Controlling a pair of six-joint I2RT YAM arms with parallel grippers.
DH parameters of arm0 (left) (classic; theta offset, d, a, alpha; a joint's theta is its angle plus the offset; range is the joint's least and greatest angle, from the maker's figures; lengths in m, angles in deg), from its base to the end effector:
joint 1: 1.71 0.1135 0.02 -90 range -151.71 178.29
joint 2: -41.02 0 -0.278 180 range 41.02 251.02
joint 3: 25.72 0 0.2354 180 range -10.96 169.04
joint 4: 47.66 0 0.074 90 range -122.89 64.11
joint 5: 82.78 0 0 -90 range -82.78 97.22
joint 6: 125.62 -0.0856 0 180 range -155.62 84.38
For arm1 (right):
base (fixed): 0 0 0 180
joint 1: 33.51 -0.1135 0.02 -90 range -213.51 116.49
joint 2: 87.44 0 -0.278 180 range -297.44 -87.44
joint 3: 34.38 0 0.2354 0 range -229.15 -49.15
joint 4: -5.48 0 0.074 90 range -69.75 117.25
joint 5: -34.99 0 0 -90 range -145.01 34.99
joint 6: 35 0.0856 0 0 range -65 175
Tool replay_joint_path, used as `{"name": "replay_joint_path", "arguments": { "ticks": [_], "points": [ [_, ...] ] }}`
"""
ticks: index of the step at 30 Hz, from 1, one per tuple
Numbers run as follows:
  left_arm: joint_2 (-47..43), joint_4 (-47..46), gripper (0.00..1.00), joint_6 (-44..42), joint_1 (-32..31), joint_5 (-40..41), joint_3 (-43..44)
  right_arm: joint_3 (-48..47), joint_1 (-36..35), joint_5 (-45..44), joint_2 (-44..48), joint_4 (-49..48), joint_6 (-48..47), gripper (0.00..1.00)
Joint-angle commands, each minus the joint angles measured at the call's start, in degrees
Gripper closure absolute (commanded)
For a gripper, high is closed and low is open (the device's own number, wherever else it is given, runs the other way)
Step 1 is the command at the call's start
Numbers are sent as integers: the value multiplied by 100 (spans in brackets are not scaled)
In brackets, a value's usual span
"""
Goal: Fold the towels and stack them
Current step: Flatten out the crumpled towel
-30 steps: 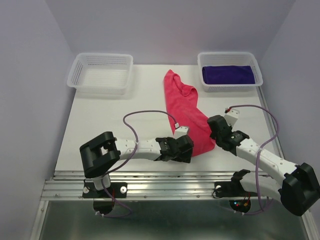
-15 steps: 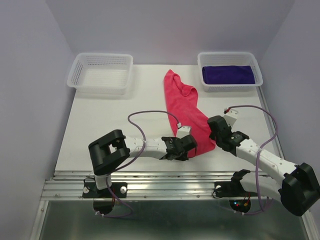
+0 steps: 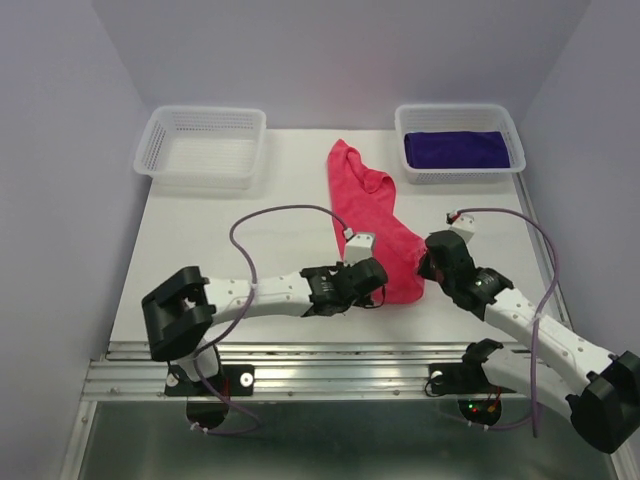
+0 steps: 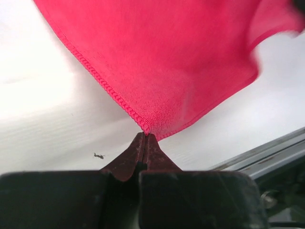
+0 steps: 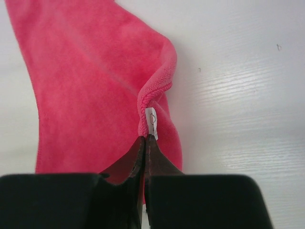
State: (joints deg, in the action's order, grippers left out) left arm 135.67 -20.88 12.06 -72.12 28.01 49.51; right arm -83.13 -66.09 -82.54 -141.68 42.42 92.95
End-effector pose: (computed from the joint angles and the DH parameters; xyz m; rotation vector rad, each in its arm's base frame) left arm 0.1531 -0.3395 0.2011 0.2975 2.3722 -0.5970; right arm 0.1919 0.0757 0.2154 0.3406 2.1884 0.1199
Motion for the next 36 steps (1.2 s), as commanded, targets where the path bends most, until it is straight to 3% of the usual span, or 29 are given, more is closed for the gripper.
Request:
{"name": "replay_joint_path", "arguments": {
  "ticks": [1, 6, 11, 16, 24, 27, 30, 36],
  "points": [
    [-1219, -32, 100, -364, 27, 1224, 246, -504, 32, 432, 413, -363, -437, 99],
    [-2274, -453, 100, -1152, 238, 1506, 597, -1704, 32, 819, 511, -513, -903, 99],
    [-2907, -393, 100, -2174, 309, 1489, 1842, -3130, 32, 1266, 537, -565, -1299, 99],
    [-3251, -393, 100, -3096, 309, 551, 3090, -4640, 32, 2416, 371, -662, -1422, 99],
    [-3040, 319, 100, -3388, 300, -743, 5044, -6461, 32, 3709, -139, -389, -1238, 99],
    [-3119, 293, 100, -3275, 317, -1261, 5221, -6735, 32, 4106, -210, -486, -1010, 99],
    [-3224, 293, 100, -3186, 309, -1254, 5098, -6570, 32, 4001, -175, -503, -992, 99],
    [-3602, -110, 100, -3256, 309, -69, 3957, -5227, 32, 3176, 361, -898, -1009, 99]
  ]
}}
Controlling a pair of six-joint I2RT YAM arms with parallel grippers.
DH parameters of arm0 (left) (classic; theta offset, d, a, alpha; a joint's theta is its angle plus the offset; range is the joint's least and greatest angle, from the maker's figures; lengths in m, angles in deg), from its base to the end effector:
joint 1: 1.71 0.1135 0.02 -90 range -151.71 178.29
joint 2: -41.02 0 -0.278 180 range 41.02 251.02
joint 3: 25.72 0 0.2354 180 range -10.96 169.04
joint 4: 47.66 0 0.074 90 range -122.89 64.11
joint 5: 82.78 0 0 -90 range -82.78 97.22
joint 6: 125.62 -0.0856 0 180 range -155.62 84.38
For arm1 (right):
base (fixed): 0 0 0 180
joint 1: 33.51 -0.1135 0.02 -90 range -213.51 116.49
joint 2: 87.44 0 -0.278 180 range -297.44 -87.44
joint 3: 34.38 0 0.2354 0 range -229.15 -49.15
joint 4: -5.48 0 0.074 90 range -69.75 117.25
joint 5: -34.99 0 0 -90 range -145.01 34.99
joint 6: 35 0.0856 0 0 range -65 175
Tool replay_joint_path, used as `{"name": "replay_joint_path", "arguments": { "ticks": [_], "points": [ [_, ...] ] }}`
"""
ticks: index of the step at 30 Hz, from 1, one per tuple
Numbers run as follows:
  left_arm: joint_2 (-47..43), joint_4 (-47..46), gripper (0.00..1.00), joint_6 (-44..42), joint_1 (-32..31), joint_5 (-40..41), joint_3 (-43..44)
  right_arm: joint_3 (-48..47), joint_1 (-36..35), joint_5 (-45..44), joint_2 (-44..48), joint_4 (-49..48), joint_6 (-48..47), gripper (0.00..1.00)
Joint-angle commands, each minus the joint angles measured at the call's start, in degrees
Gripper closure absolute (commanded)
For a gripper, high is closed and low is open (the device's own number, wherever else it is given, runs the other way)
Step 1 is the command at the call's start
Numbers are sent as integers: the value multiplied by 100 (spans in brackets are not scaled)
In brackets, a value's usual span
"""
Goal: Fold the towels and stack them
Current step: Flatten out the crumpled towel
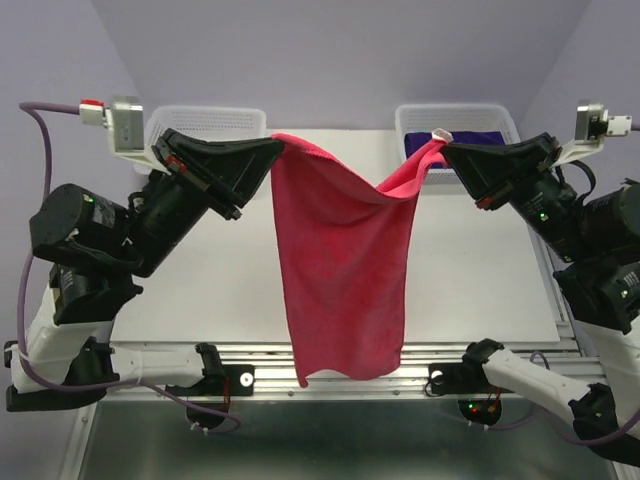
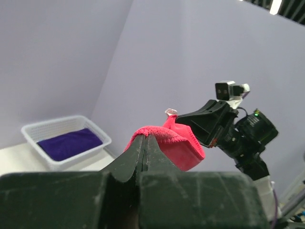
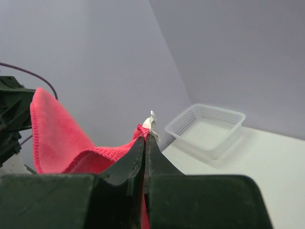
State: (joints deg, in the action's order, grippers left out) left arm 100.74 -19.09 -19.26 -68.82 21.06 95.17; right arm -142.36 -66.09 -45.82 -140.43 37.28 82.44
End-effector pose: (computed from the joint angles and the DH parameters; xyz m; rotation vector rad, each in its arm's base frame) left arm 0.0678 -0.1078 0.6444 0.2435 1.0652 -1.2005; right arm 0.1051 0.0834 0.5907 -0.2038 1.2152 1.0127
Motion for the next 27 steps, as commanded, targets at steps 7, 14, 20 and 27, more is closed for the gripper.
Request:
{"name": "replay_joint_path", "arguments": {
  "ticks": [7, 14, 20, 27],
  "points": [
    [-532, -1204, 100, -73, 1063, 1906, -2674, 1981, 32, -2524, -61, -807, -221, 99],
    [914, -1853, 100, 211, 3483, -390, -2923, 2026, 32, -3518, -1326, -1527, -599, 99],
    [2374, -2030, 100, 148, 4363, -1145, -2063, 1561, 234, -3759, -2695, -2019, -942, 99],
    [3807, -1890, 100, -36, 5049, -1789, -998, 684, 787, -3170, -4102, -2196, -916, 99]
  ]
}}
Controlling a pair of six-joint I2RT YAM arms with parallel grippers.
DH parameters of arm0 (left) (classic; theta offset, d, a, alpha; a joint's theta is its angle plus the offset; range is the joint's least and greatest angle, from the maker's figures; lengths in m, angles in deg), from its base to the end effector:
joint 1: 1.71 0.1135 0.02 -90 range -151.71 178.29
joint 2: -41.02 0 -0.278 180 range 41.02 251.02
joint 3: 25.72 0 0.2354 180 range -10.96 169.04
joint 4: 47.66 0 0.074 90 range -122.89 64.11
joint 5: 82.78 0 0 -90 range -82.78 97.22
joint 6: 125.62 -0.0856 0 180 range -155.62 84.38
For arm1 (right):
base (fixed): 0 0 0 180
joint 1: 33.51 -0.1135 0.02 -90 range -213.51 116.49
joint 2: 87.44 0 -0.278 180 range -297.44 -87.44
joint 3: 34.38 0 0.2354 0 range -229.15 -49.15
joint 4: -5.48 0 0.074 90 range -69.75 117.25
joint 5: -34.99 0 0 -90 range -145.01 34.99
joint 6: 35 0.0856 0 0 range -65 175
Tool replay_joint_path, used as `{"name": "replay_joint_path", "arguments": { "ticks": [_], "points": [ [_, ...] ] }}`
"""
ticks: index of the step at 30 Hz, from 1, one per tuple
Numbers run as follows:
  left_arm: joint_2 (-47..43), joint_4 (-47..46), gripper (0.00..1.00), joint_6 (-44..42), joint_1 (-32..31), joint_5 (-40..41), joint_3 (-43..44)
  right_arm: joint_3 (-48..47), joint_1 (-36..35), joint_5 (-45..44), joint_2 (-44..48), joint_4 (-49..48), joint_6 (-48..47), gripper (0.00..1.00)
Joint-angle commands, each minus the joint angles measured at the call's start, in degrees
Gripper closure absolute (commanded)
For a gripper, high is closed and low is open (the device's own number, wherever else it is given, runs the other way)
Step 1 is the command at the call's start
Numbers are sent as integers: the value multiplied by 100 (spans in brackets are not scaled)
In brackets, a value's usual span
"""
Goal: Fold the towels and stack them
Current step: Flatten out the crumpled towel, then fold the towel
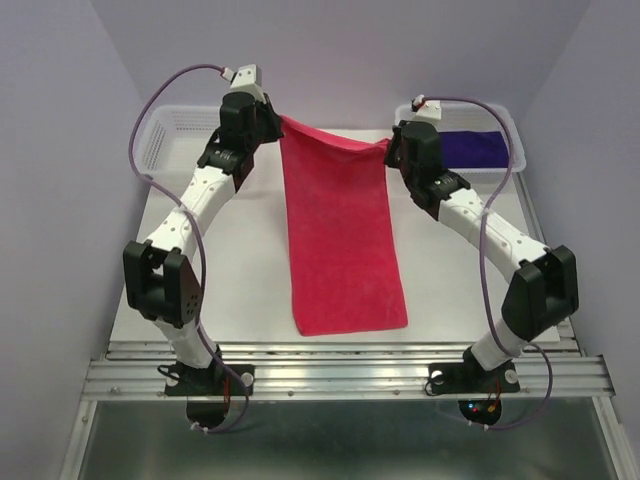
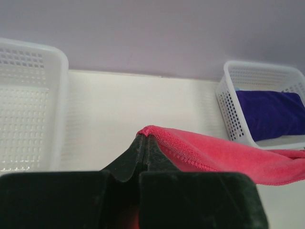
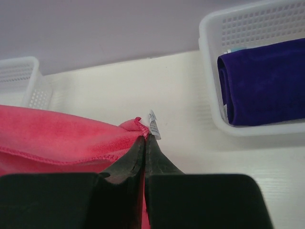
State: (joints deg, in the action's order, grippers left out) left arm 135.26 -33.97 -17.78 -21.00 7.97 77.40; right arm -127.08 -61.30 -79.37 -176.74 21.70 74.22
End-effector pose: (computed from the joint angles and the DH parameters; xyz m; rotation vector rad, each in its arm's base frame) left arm 0.4083 -0.1417 0.4137 0.0111 1.6770 -0.4805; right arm 0.3701 0.1552 0.3717 0.1702 1.7710 0.2110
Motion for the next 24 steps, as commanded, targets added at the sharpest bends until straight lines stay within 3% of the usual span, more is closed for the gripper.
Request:
{"name": "replay_joint_path", "arguments": {
  "ticks": [1, 8, 14, 19, 24],
  "points": [
    [498, -375, 100, -168, 268, -497, 884, -977, 353, 247, -614, -638, -85, 99],
    [1623, -218, 100, -106, 628, -1085, 1815, -1848, 626, 537, -1791, -611, -235, 99],
    [2186, -94, 100, -150, 654, -955, 2212, -2523, 775, 950, -2494, -445, -226, 99],
    [2204, -59, 100, -88, 690, -893, 2142, -2815, 793, 1056, -2821, -216, -288, 99],
    [1950, -155, 100, 8, 690, -998, 1572, -2422, 802, 986, -2594, 65, -121, 99]
  ]
}}
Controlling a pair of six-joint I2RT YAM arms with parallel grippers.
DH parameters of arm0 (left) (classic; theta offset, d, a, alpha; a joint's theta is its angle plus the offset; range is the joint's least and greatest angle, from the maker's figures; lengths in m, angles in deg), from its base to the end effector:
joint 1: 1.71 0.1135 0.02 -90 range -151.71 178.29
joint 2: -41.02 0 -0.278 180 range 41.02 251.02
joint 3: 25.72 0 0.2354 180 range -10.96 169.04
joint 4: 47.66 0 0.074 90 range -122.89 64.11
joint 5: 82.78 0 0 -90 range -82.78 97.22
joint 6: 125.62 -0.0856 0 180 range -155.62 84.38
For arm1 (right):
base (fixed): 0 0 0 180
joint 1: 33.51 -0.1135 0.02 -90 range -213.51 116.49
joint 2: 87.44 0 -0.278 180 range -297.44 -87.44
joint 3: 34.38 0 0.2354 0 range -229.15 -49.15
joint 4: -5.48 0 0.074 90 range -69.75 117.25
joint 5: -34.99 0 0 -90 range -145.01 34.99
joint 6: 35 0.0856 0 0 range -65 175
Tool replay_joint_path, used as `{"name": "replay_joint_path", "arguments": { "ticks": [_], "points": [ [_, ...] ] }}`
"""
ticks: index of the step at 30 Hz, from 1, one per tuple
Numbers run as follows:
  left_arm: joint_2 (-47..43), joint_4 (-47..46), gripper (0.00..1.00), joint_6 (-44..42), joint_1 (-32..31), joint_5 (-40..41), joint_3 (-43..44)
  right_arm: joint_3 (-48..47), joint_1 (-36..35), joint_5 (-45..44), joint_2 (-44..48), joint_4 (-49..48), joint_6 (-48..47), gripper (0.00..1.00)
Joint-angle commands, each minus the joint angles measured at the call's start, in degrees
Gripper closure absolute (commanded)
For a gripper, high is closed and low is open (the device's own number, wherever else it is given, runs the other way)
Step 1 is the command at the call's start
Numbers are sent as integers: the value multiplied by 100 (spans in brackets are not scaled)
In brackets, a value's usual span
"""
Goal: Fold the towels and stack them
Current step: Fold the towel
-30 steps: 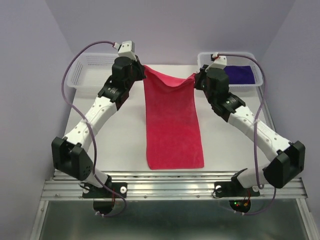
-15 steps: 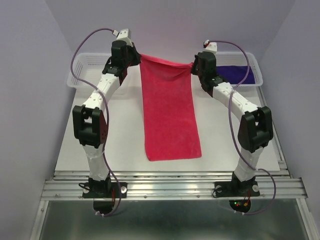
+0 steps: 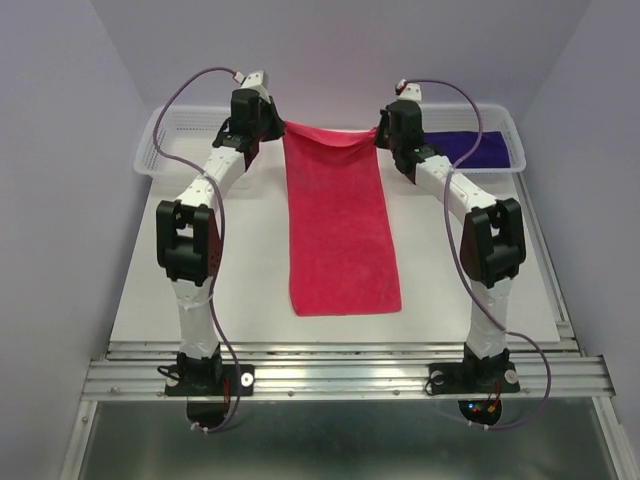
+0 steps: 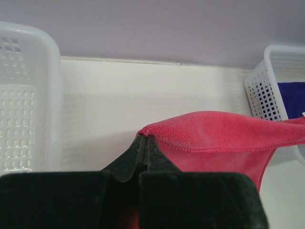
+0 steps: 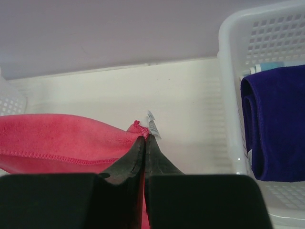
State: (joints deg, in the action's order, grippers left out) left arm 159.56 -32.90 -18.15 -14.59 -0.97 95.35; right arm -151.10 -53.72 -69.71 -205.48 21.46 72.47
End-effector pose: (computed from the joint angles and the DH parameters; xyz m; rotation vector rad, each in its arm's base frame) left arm 0.5267 -0.1330 0.3345 0.0319 1.8103 -0.5065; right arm 0.5102 0.1647 0.3068 0.1320 1.8634 0.2149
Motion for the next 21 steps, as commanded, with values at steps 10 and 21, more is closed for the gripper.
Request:
{"name": "replay_joint_path", "arguments": {
  "ticks": [10, 21],
  "points": [
    [-1763, -1045, 100, 854, 14, -403, -2393, 1325, 43, 573, 1300, 459, 555, 99],
    [-3028, -1510, 100, 1302, -311, -148, -4616, 3196, 26, 1083, 2556, 380, 1003, 99]
  ]
}}
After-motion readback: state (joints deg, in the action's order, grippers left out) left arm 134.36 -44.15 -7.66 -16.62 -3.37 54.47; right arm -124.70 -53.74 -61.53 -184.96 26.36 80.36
